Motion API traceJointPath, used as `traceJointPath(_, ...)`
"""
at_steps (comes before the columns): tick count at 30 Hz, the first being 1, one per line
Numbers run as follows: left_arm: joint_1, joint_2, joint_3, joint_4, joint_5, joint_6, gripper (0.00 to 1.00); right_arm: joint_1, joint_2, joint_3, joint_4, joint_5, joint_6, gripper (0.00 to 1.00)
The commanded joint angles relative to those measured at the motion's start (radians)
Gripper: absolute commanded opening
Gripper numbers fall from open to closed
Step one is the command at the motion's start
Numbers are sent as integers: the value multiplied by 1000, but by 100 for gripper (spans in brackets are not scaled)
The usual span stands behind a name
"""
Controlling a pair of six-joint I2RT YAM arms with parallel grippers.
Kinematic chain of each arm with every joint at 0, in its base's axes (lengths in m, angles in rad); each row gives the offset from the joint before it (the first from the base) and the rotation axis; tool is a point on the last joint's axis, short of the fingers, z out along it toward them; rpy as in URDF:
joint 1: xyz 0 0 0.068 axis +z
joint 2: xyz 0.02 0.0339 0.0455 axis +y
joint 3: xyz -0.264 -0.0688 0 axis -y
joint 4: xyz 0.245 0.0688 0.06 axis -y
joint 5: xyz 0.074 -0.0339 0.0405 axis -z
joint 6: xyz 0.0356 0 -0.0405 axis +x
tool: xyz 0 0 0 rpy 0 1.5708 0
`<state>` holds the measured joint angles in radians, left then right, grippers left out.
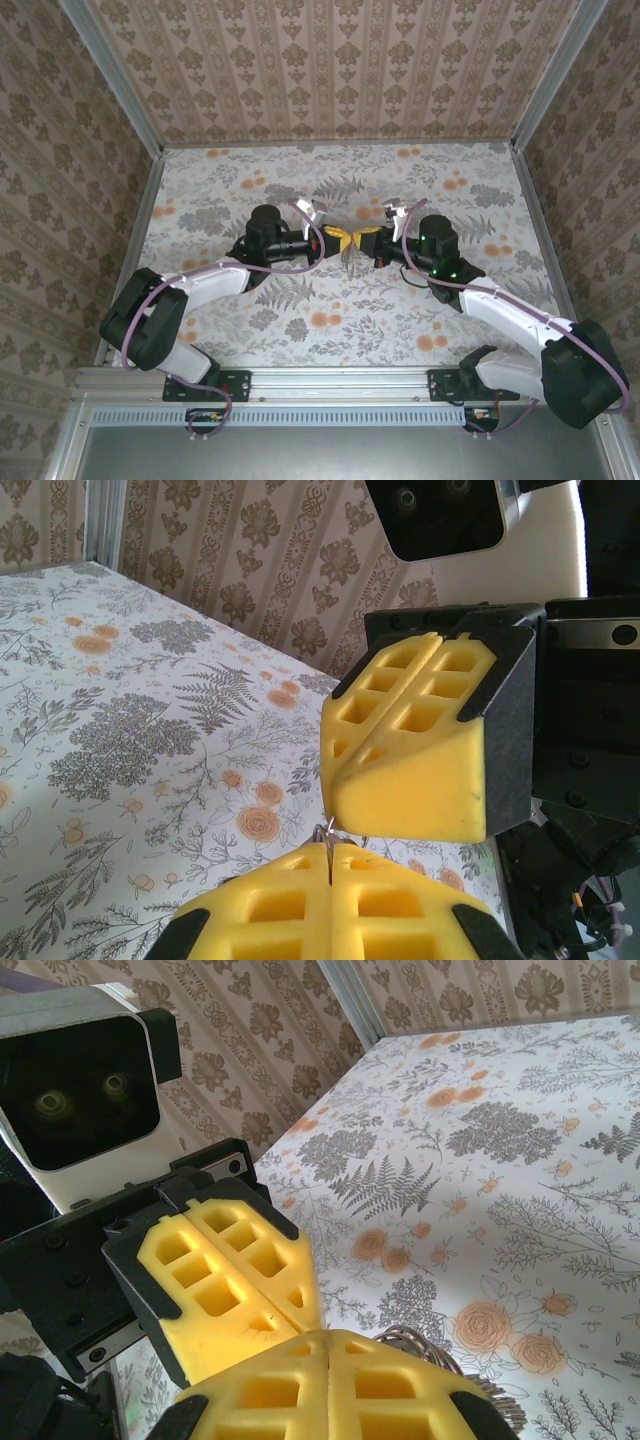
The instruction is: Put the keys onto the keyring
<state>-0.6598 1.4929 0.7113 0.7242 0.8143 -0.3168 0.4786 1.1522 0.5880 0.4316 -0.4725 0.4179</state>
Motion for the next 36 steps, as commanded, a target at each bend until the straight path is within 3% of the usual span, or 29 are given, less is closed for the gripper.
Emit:
traceJointPath(1, -12, -9, 27, 25, 39, 3, 0, 8, 9, 27, 54, -2, -5, 0)
traceJointPath(26, -27, -34, 10, 46, 67, -4, 0, -9, 17, 17, -6, 120, -27, 0)
traceJointPath(36, -26, -58, -8, 63, 39, 3, 0, -19, 6, -11, -26, 96, -27, 0)
